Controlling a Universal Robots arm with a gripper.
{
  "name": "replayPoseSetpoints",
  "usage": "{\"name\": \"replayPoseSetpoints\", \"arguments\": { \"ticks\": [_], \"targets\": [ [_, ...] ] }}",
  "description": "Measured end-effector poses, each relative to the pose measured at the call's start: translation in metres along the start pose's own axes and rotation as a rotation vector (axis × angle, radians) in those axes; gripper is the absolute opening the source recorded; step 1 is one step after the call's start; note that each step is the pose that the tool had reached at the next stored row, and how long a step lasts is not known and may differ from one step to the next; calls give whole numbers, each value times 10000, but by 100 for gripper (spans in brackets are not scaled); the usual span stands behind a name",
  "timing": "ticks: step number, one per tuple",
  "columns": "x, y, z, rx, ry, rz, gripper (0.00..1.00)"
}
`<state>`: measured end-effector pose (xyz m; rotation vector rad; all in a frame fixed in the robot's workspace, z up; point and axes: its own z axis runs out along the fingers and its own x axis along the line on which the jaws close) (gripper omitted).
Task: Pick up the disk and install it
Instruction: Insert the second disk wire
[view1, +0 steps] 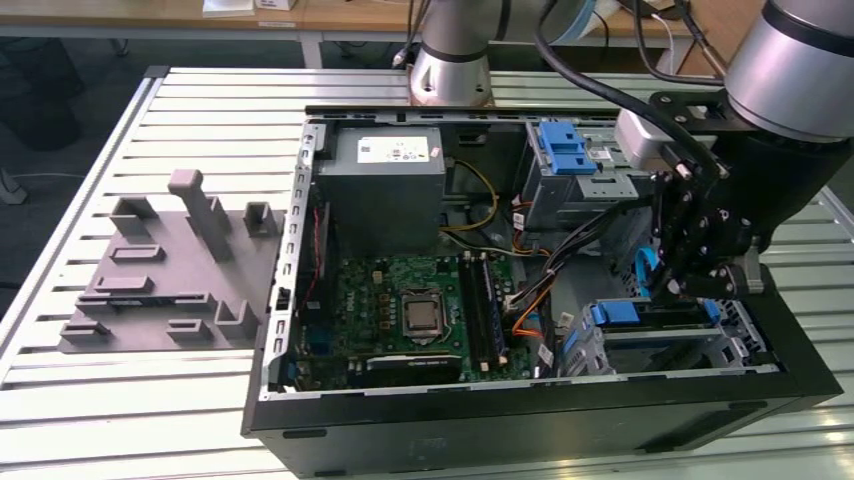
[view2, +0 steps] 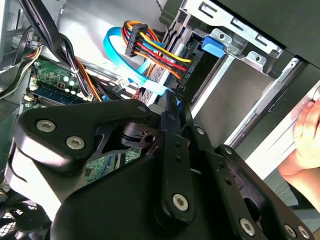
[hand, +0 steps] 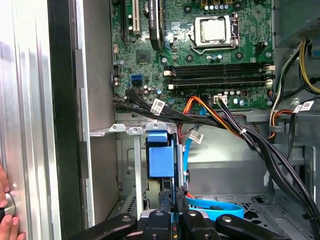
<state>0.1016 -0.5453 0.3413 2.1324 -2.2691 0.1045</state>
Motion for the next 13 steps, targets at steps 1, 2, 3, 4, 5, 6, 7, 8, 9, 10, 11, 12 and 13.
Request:
{"name": "replayPoseSetpoints", "arguments": {
  "ticks": [1,2,3,4,5,6,7,8,9,10,11,12,13],
  "targets": [
    [0,-4,2,-3,-2,0,16],
    [1,-8,4,-7,-2,0,16],
    [2,-11,5,-9,-1,2,16],
    [3,-13,6,-11,0,3,16],
    [4,-13,8,-12,1,4,16],
    [5,-13,10,-12,1,4,16],
    [5,-14,11,-12,1,4,16],
    [6,-15,13,-13,0,4,16],
    [7,-16,13,-15,1,5,16],
    [7,-20,14,-18,1,4,16],
    [8,-23,15,-23,0,5,16],
    [8,-27,16,-27,0,6,16],
    [9,-31,16,-31,0,8,16]
  ]
}}
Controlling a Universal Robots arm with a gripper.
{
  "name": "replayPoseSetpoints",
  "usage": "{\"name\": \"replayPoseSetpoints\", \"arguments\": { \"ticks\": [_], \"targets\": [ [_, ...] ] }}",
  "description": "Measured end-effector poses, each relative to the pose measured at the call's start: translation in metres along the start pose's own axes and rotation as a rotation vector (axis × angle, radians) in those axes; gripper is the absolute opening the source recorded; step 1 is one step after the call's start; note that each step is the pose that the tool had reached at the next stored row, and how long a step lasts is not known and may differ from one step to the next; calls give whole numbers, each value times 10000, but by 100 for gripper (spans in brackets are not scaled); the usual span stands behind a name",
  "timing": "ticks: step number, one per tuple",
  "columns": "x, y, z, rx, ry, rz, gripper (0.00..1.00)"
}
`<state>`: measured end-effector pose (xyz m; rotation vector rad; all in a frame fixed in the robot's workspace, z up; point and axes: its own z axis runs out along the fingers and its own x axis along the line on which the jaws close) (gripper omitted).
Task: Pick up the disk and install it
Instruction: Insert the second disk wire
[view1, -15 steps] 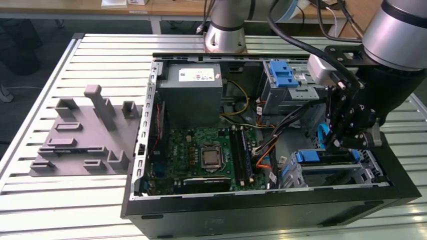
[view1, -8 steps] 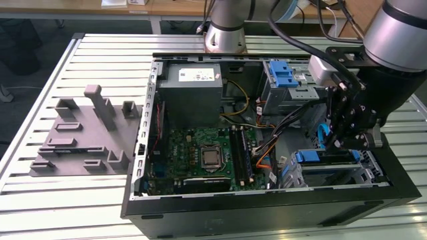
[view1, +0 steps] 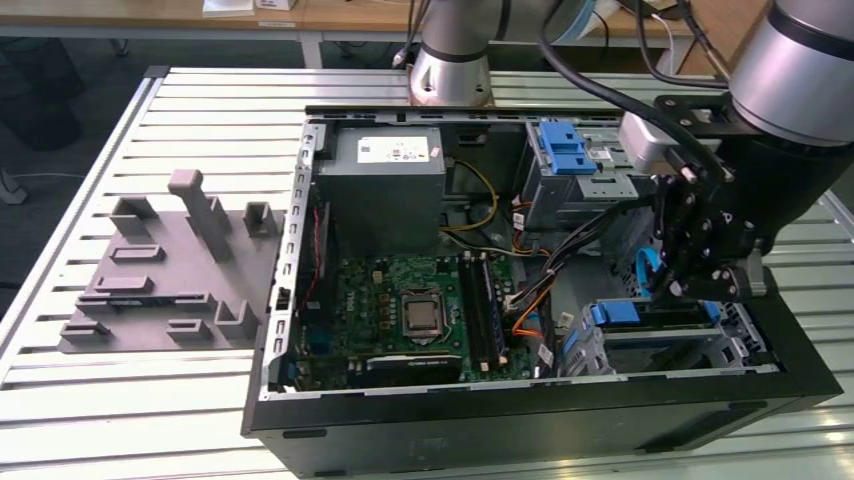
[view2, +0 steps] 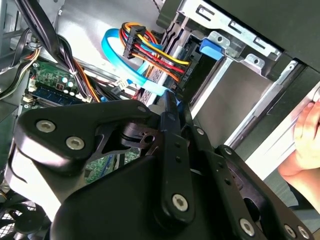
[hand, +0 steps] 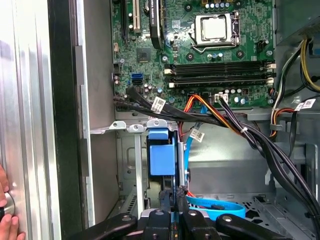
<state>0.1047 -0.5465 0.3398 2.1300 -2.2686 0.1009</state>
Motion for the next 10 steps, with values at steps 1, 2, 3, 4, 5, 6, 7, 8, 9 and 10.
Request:
{"name": "replayPoseSetpoints", "arguments": {
  "ticks": [1,2,3,4,5,6,7,8,9,10],
  "targets": [
    [1,-3,1,-4,-1,1,16],
    [1,-7,1,-6,-2,2,16],
    [2,-8,3,-8,-4,3,16],
    [3,-8,5,-8,-5,3,16],
    [4,-8,7,-9,-4,3,16],
    [5,-9,11,-9,-3,2,16],
    [5,-9,14,-9,-3,2,16],
    [5,-9,19,-9,-3,2,16],
    [6,-8,23,-9,-4,2,16],
    [5,-9,27,-9,-7,2,16]
  ]
}}
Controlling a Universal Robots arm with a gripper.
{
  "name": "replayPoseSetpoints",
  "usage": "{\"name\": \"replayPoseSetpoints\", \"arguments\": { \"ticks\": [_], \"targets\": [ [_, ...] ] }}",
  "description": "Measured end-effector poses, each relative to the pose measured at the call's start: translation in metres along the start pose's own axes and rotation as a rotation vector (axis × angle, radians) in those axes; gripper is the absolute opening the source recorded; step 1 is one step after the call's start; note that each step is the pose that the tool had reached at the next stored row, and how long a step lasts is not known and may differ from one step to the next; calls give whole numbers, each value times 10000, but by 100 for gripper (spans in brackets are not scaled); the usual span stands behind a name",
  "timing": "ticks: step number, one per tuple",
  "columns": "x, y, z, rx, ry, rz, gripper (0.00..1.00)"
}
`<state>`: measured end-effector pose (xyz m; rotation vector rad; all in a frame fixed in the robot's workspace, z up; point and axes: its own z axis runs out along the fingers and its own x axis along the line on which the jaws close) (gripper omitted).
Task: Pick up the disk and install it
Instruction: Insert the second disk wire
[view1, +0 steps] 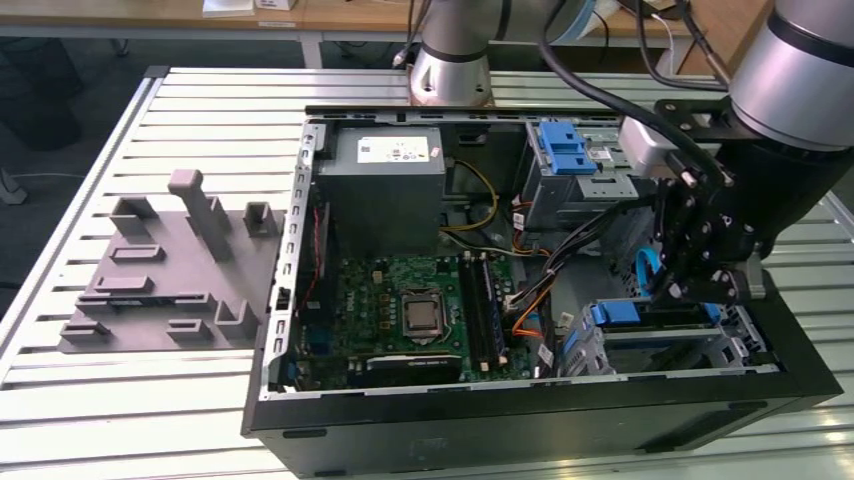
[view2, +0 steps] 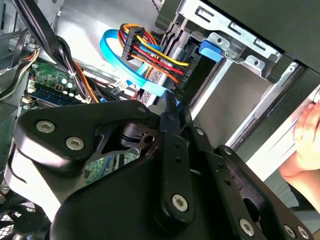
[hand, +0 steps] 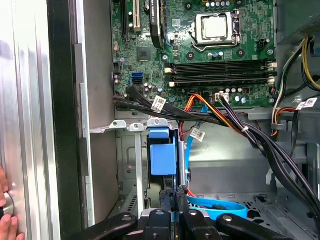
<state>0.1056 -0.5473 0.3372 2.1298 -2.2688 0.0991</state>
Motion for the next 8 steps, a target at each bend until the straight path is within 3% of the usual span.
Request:
{"name": "replayPoseSetpoints", "arguments": {
  "ticks": [8],
  "targets": [
    [-1,1,23,-2,-32,1,16]
  ]
}}
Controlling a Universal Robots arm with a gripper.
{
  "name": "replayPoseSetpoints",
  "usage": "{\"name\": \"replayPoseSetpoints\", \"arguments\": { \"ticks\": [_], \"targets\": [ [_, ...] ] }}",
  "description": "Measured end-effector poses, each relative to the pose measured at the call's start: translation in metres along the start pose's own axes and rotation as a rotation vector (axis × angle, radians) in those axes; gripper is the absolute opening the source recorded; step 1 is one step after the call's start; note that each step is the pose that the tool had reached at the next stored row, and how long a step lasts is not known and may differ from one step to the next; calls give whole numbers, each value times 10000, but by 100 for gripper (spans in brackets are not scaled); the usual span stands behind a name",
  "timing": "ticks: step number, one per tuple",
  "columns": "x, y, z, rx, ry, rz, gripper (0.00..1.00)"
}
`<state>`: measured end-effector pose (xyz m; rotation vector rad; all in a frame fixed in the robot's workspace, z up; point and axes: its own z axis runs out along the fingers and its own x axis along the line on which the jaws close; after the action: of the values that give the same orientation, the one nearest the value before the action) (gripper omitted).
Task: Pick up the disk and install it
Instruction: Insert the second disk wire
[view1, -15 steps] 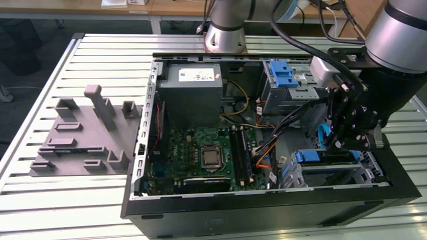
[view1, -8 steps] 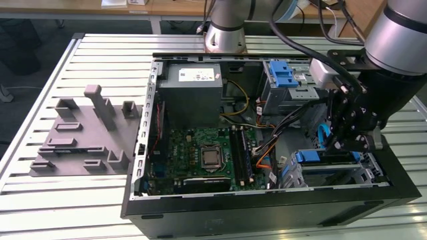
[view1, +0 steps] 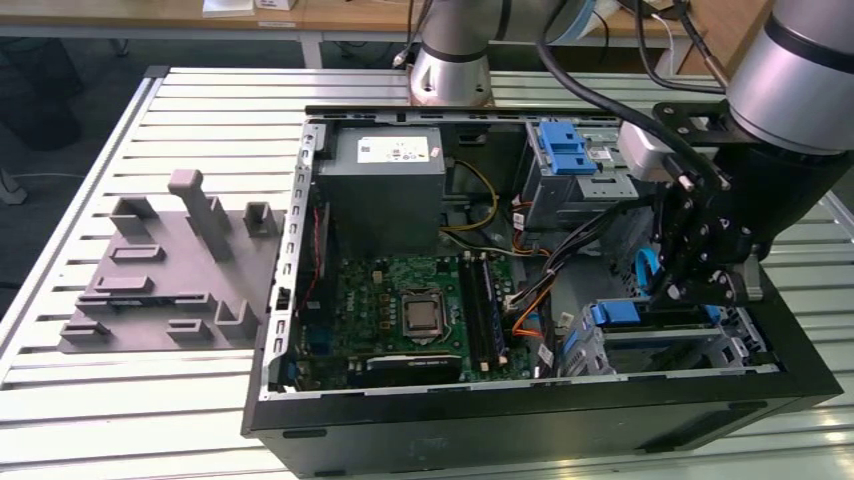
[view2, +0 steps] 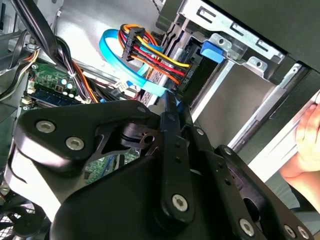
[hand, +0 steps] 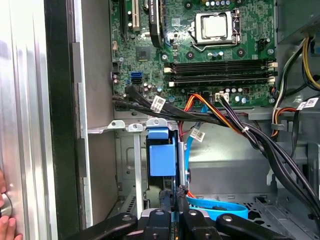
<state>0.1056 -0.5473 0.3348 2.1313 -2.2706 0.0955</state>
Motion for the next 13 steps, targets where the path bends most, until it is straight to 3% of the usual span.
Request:
{"name": "replayPoseSetpoints", "arguments": {
  "ticks": [3,6,7,13],
  "targets": [
    [0,0,0,-3,-42,1,16],
    [0,1,0,-14,-224,5,16],
    [0,1,0,-16,-252,5,16],
    [12,1,5,-17,-262,7,16]
  ]
}}
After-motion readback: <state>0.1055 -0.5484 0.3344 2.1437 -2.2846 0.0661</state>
